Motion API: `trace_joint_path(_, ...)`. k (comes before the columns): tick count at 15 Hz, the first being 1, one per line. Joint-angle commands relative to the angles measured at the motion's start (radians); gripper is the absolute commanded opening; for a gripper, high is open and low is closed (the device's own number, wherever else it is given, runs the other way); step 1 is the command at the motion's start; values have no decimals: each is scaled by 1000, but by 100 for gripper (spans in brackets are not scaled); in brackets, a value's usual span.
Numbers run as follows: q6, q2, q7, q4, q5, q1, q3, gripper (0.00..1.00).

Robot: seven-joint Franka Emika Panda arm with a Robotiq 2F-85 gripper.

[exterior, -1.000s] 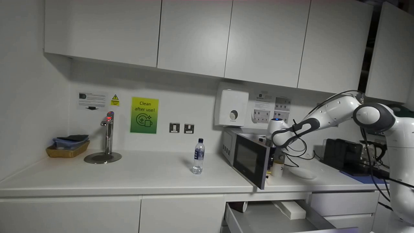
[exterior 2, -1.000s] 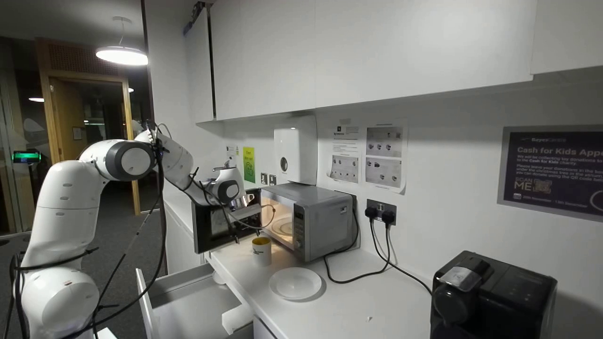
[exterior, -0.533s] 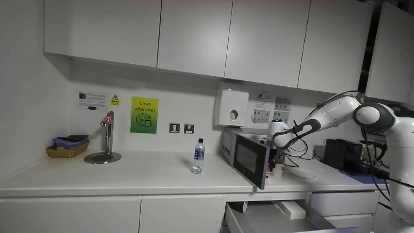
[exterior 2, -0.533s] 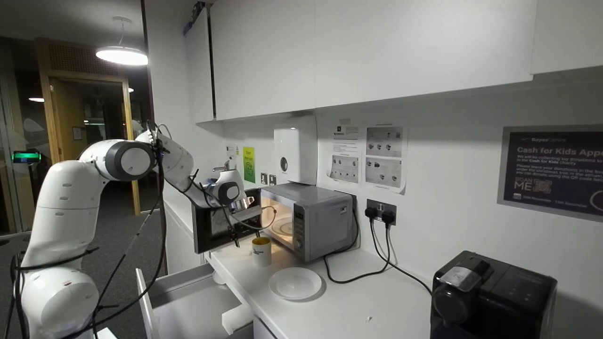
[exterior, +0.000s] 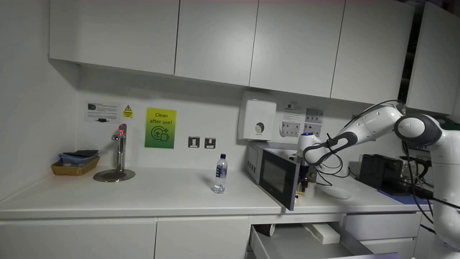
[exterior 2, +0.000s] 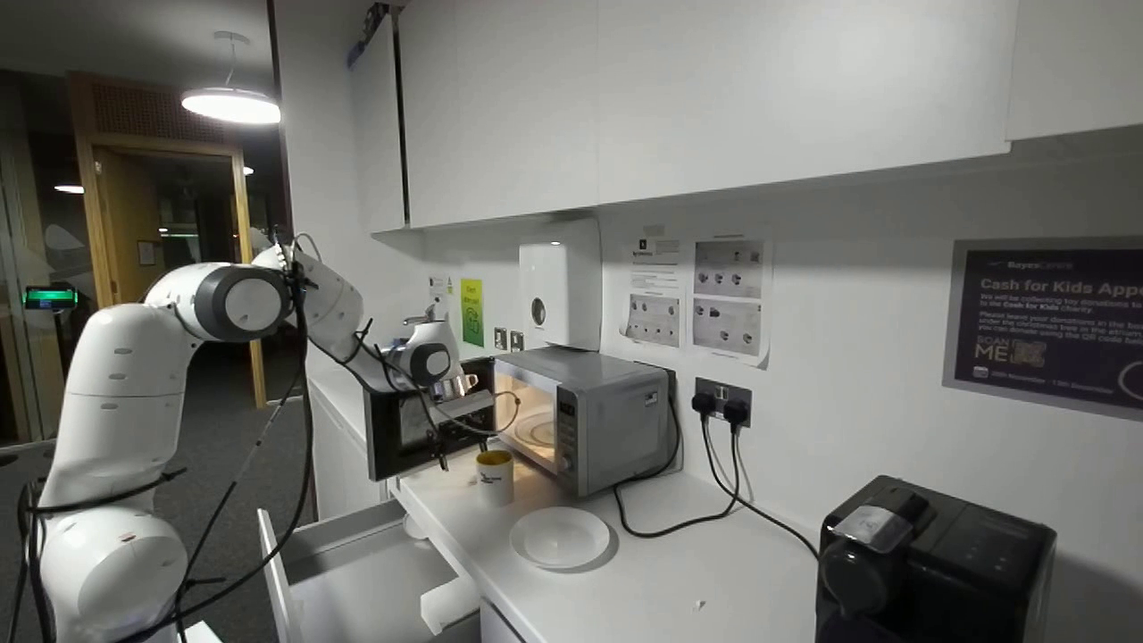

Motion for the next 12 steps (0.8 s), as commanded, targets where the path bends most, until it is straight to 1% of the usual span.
trace_joint_path(1, -33, -61, -21, -49, -22, -11, 18, 100)
trace_joint_path(7, -37, -99, -21, -93, -26, -8, 27, 100)
trace_joint_path(12, -34, -148, -16, -154, -36, -7, 27, 100)
